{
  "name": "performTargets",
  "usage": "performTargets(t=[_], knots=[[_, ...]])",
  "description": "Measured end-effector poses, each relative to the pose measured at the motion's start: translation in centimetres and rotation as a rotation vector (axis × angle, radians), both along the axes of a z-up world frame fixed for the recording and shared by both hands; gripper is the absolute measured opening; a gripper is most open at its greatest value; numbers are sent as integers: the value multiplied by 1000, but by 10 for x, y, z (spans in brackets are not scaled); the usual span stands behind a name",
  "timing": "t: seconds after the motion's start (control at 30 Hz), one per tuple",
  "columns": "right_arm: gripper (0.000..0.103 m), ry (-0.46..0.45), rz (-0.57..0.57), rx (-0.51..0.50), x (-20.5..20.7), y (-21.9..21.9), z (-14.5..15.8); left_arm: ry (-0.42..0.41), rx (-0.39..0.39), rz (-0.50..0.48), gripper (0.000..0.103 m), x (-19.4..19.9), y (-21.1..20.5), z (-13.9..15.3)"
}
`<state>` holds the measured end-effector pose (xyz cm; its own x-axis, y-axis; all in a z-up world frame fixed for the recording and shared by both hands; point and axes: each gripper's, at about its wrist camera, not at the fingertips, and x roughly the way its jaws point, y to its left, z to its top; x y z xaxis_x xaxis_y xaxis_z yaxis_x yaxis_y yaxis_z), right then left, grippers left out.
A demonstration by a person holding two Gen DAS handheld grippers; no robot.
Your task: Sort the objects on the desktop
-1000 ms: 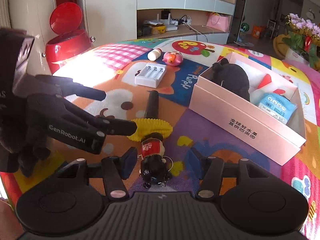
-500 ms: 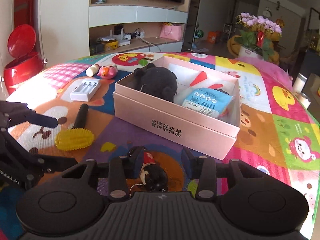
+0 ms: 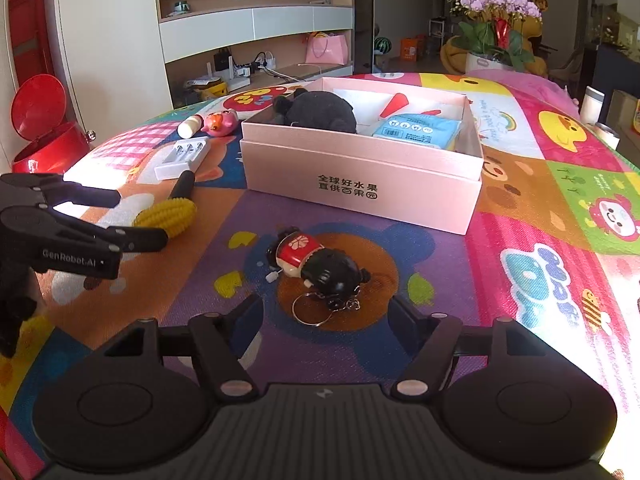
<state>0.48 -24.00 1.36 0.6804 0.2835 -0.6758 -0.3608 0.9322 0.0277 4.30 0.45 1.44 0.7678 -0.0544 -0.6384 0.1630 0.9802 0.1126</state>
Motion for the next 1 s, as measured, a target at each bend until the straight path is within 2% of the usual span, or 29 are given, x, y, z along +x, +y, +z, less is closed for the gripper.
performTargets(t=[0.13, 0.2, 0.27, 0.37, 0.5, 0.6, 0.7, 0.77, 0.8, 0.87, 1.0], knots=[[72, -11, -13, -57, 0, 3, -6, 18, -35, 21, 95, 0, 14, 2], [77, -26, -57, -67, 3, -3, -8, 25, -55, 25, 95, -2, 16, 3], [79, -42, -115, -73, 6, -9, -10, 42, -114, 15, 92, -4, 16, 4], [81, -29, -157, -32, 11, -17, -13, 85, -219, 19, 90, -1, 11, 2], [87, -22, -179, -13, 13, -20, -15, 93, -254, 77, 90, 7, 0, -2], [92, -22, -194, -15, 13, -19, -16, 77, -225, 87, 83, 13, -7, -5], [98, -9, -211, -14, 16, -20, -17, 64, -211, 90, 70, 15, -5, -7], [98, -11, -212, -18, 15, -20, -17, 56, -185, 78, 54, 13, -4, -7], [99, -11, -213, -21, 15, -19, -17, 56, -176, 65, 52, 11, -4, -6], [100, -6, -211, -22, 16, -19, -18, 62, -173, 27, 41, 5, -4, -6], [103, 8, -204, -20, 18, -19, -18, 67, -161, -56, 41, -14, -13, -6]])
